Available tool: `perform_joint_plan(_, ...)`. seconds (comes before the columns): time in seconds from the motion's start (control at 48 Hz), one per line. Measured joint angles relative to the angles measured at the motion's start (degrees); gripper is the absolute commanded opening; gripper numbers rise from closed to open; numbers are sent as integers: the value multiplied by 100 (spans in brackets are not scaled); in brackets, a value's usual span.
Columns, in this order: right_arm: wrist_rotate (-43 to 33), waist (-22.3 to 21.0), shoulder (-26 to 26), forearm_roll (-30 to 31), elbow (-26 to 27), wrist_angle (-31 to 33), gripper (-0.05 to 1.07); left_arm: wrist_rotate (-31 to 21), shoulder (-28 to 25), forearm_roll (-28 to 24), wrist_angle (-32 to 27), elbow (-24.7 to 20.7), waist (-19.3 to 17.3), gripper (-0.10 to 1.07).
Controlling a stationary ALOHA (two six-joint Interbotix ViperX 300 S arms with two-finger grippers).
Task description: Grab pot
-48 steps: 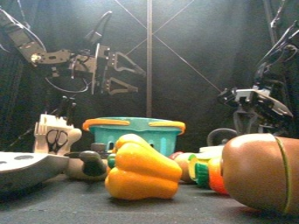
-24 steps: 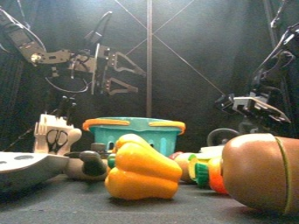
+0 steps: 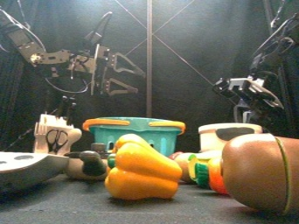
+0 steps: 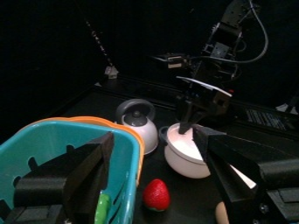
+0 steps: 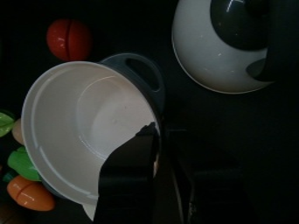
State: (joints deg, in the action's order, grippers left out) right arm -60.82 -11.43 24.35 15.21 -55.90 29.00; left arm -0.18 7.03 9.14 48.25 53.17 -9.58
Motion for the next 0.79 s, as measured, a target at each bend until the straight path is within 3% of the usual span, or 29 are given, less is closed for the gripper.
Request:
perform_joint_plan(0.292, 0, 0, 53, 53, 88, 18, 53, -79, 0, 26, -53, -9, 26, 103)
perform_joint_plan(0.375, 0, 0, 53, 141, 158, 18, 53, -281, 9, 158, -343, -79, 132, 103)
perform_joint_plan(0.521, 0, 0, 53, 255, 299, 26, 53, -633, 18, 475, -1459, -466, 220, 102)
perform_joint_plan(0.688, 0, 0, 53, 334, 396, 26, 53, -668, -35, 606, -3357, -1345, 220, 102)
perform_joint_plan(0.792, 0, -9, 53, 369, 439, 26, 53, -694, -149, 659, -4069, -1749, 220, 102)
